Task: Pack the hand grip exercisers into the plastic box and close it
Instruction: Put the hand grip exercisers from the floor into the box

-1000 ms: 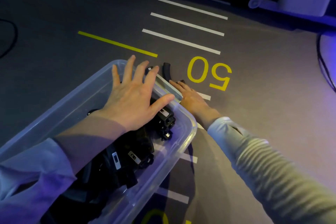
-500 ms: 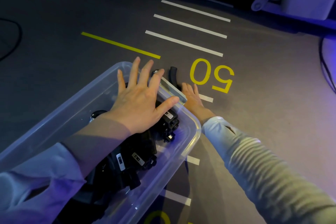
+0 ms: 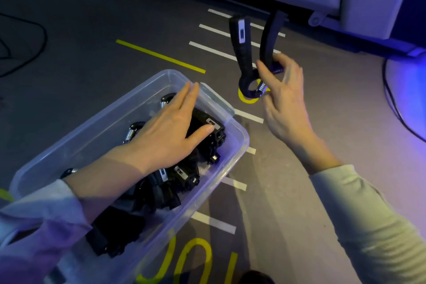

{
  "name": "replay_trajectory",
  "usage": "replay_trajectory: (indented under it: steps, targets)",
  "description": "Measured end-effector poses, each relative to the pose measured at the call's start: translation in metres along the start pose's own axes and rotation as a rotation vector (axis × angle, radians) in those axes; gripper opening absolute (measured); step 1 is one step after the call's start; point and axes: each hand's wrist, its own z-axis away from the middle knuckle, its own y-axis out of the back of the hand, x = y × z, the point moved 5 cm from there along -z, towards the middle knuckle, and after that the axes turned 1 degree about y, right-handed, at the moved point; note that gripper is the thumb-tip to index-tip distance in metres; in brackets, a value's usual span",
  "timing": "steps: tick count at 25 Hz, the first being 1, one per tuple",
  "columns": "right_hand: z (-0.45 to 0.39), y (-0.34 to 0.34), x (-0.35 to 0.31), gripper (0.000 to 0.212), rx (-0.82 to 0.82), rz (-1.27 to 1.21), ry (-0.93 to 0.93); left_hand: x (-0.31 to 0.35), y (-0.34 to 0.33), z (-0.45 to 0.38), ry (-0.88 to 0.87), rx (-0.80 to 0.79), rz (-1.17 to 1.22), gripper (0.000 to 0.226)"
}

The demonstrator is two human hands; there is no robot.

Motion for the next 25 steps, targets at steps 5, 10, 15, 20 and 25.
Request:
replay_trajectory:
  steps: [5,10,15,20,25]
  targets:
    - [0.030,0.041,-0.077,0.057,0.007,-0.164,0.145,0.004,0.039,0.047,-0.063,0.262,0.028,0.085]
    - [0.068,0.026,-0.128,0.058,-0.298,-0.098,0.269,-0.014,0.074,0.098,-0.123,0.447,0.100,0.088]
    - [0.086,-0.006,-0.156,0.053,-0.489,0.131,0.440,-0.045,0.061,0.135,-0.120,0.307,-0.028,0.042]
    - [0.089,-0.041,-0.172,0.061,-0.613,0.129,0.458,-0.059,0.021,0.141,0.114,0.080,-0.292,0.039]
    - [0.097,-0.060,-0.163,0.054,-0.689,-0.097,0.237,-0.051,-0.009,0.142,0.064,0.008,-0.191,0.034]
